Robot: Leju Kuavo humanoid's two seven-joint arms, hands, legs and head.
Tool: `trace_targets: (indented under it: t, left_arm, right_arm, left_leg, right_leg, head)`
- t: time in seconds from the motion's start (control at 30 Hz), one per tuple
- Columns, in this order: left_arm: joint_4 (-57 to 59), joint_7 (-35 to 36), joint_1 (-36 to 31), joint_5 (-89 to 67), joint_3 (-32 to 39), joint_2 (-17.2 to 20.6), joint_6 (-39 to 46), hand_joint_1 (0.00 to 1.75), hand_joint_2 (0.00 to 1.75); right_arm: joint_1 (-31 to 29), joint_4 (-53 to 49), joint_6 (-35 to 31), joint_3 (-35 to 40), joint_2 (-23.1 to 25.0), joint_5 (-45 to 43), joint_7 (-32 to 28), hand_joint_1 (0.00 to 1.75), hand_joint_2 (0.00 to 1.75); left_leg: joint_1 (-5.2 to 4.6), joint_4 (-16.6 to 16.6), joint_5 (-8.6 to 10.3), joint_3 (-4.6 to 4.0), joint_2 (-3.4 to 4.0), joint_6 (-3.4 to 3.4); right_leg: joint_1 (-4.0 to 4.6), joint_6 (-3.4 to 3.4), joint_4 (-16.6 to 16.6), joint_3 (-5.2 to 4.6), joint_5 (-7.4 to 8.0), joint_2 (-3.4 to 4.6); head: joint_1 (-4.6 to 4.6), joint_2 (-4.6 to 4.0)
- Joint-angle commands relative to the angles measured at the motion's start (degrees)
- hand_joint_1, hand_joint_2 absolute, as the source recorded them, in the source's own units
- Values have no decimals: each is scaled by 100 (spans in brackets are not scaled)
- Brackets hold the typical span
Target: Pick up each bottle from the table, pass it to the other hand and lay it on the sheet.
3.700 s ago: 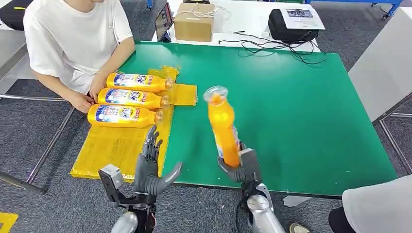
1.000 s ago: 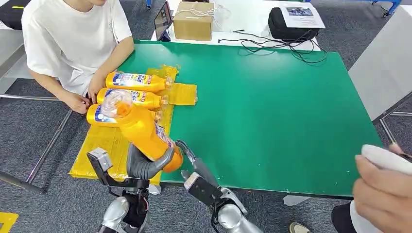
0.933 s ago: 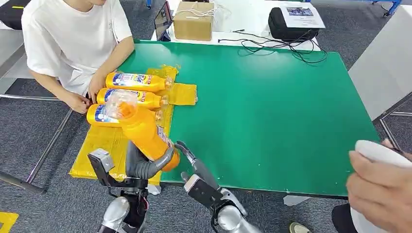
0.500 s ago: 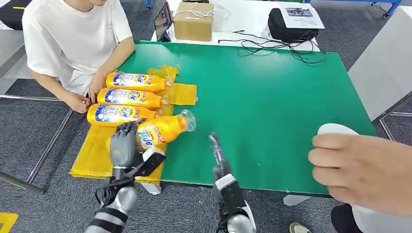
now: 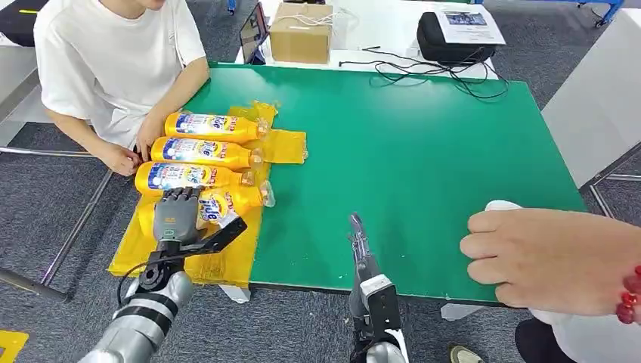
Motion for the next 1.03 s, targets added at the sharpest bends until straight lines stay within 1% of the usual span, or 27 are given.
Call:
trace_targets:
  t: [0.03,0.07,0.1,0.13,0.17,0.2,0.27,0.3,0.37,0.4,0.57,0.7,0.77,0.9,1.0,1.03]
  left_arm:
    - [1634,188,-1051,-124,-312,456,-1071,175,175]
    - [1743,103,-1097,-25,-257,452,-1268,175,175]
    - [1771,51,-1100,21,-233,456,-1342,127,175]
    - [1793,-3,-1102,76,-212,458,-1477,26,175]
    - [1822,-86,-1114,165,-176,443,-1648,5,175]
    - [1799,-212,-1107,377,-56,412,-1834,3,175]
    - [1799,-212,-1107,377,-56,412,-1834,3,175]
    - [1772,-249,-1102,477,-6,378,-1925,0,175]
    - [1749,-468,-1111,701,2,366,-2339,0,175]
    - [1706,-552,-1098,817,10,377,-2462,0,175]
    - [1565,-736,-1098,1194,-100,384,-2597,0,175]
    - [1523,-777,-1085,1281,-81,387,-2625,0,175]
    - [1363,-959,-1028,1524,-68,394,-2665,0,175]
    - [649,-1531,-751,2439,-18,398,-2977,0,175]
    - [-476,-1810,-313,3403,-116,413,-3353,0,175]
    - [-1023,-1880,-117,3848,-129,382,-3464,0,175]
  right_arm:
    - [-241,385,115,-170,86,-56,12,0,0]
    - [-254,414,118,-179,74,-55,15,0,0]
    - [-251,412,114,-206,64,-62,13,0,0]
    - [-250,415,110,-241,60,-71,11,0,0]
    - [-253,429,118,-265,56,-67,11,0,0]
    - [-257,443,121,-310,64,-71,11,0,0]
    - [-257,443,121,-310,64,-71,11,0,0]
    - [-263,450,125,-328,71,-71,11,0,0]
    - [-270,475,146,-361,95,-75,10,0,0]
    - [-285,497,174,-355,103,-84,7,0,0]
    - [-317,535,235,-320,104,-92,6,0,0]
    - [-318,547,239,-321,104,-93,6,0,0]
    - [-316,559,251,-313,108,-89,4,0,0]
    - [-311,611,265,-289,99,-88,-14,0,0]
    - [-320,653,275,-284,92,-77,-50,0,0]
    - [-319,656,283,-280,91,-70,-60,0,0]
  left_leg:
    - [12,3,-6,19,-6,-12]
    - [10,1,-4,17,-1,-11]
    - [11,0,-7,28,-6,-14]
    - [8,-2,-4,27,-5,-11]
    - [10,-3,-6,39,-11,-15]
    - [6,-4,-1,31,-4,-10]
    - [9,-4,-1,44,-9,-13]
    - [10,-2,0,44,-10,-14]
    - [7,-5,8,41,-13,-17]
    - [13,-2,8,43,-8,-22]
    - [12,-6,16,50,-8,-25]
    - [7,-8,21,49,-13,-21]
    - [7,-7,20,49,-13,-21]
    - [7,-7,21,48,-12,-22]
    - [11,-2,17,45,-10,-25]
    - [11,-3,16,46,-9,-25]
  right_leg:
    - [10,-13,0,21,-5,9]
    - [9,-11,-1,18,-3,13]
    - [8,-14,1,28,-8,12]
    - [6,-11,0,28,-4,10]
    - [7,-15,0,42,-7,11]
    - [4,-10,-2,33,-1,12]
    - [6,-14,0,47,-3,11]
    - [7,-15,1,48,-2,12]
    - [4,-14,1,43,0,6]
    - [9,-19,2,43,1,16]
    - [8,-29,0,50,9,17]
    - [4,-23,-1,51,8,2]
    - [3,-24,0,52,8,3]
    - [3,-25,0,52,9,4]
    - [7,-28,2,48,8,11]
    - [7,-29,2,48,7,12]
  head:
    - [0,0]
    - [0,0]
    - [0,0]
    - [2,0]
    - [0,0]
    - [0,0]
    - [0,0]
    - [0,0]
    - [0,0]
    - [0,0]
    - [0,0]
    - [0,0]
    - [0,0]
    - [0,0]
    - [0,0]
    - [0,0]
